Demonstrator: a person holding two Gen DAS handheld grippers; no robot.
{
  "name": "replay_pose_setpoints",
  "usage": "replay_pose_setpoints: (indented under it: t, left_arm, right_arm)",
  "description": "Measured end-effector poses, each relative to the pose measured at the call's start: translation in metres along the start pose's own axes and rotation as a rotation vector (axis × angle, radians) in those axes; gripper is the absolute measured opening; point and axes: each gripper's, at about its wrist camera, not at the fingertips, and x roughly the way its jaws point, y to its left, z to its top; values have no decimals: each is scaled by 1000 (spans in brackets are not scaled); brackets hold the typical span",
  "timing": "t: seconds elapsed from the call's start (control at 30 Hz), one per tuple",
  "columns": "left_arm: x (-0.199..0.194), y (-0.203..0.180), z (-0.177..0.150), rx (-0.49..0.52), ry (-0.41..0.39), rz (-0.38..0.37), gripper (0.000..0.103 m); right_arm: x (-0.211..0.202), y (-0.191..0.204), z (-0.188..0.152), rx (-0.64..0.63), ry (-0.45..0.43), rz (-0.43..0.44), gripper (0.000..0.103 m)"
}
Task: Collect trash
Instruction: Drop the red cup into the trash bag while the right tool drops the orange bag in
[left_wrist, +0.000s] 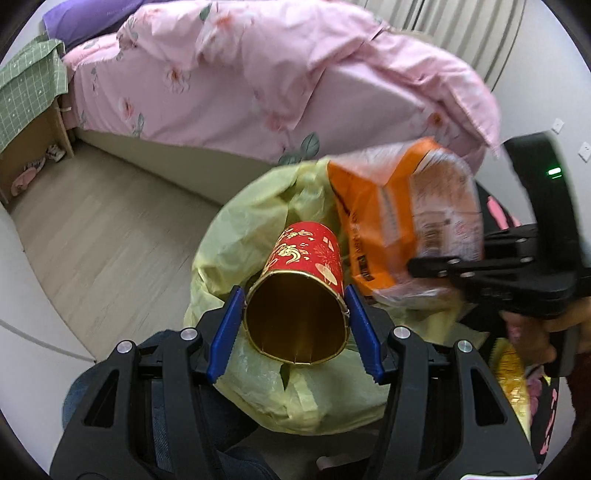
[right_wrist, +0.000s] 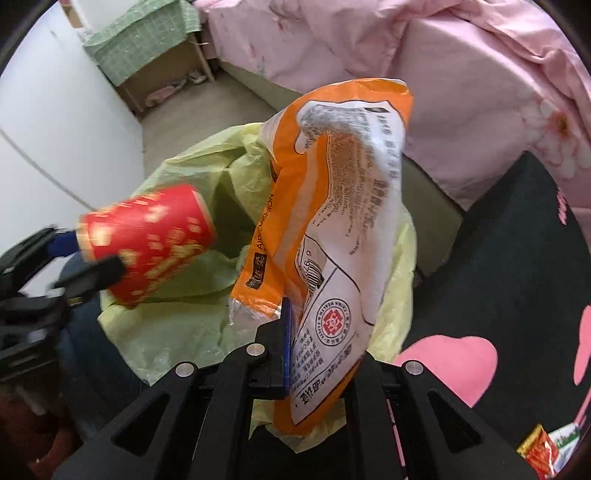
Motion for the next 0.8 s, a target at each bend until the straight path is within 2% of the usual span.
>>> replay_pose_setpoints:
  t: [0.13, 0.23, 0.33, 0.43, 0.5, 0.53, 0.57, 0.6, 0.63, 0.8]
  left_arm:
    - [13, 4, -1, -27, 25, 1, 53]
    - [5, 10, 0, -64, 8, -11, 54]
    - [-5, 14, 2, -77, -17, 11, 55]
    - [-8, 17, -2, -85, -10, 6, 57]
    - [-8, 21, -5, -103, 3, -19, 61]
    - [-9, 24, -5, -121, 5, -37, 64]
    - [-12, 28, -6, -142, -1, -53, 73]
    - [-15, 30, -6, -152, -9, -60, 79]
    - [-20, 33, -6, -165, -29, -71, 81]
    - [-37, 38, 0, -199, -105, -90, 89]
  right_arm:
    - [-2, -10, -10, -6, 16, 49, 9]
    - [6, -1, -10, -51, 57, 43, 9]
    - [10, 4, -4, -67, 85, 75, 9]
    - [17, 4, 4, -105, 96, 56, 10]
    - [13, 8, -2, -91, 56, 46, 16]
    - [5, 7, -4, -81, 23, 50, 30]
    - [-2, 7, -7, -74, 2, 57, 50]
    - [-9, 6, -11, -67, -28, 75, 55]
    - [-19, 4, -15, -67, -63, 98, 56]
    - [-51, -2, -33, -56, -172, 92, 57]
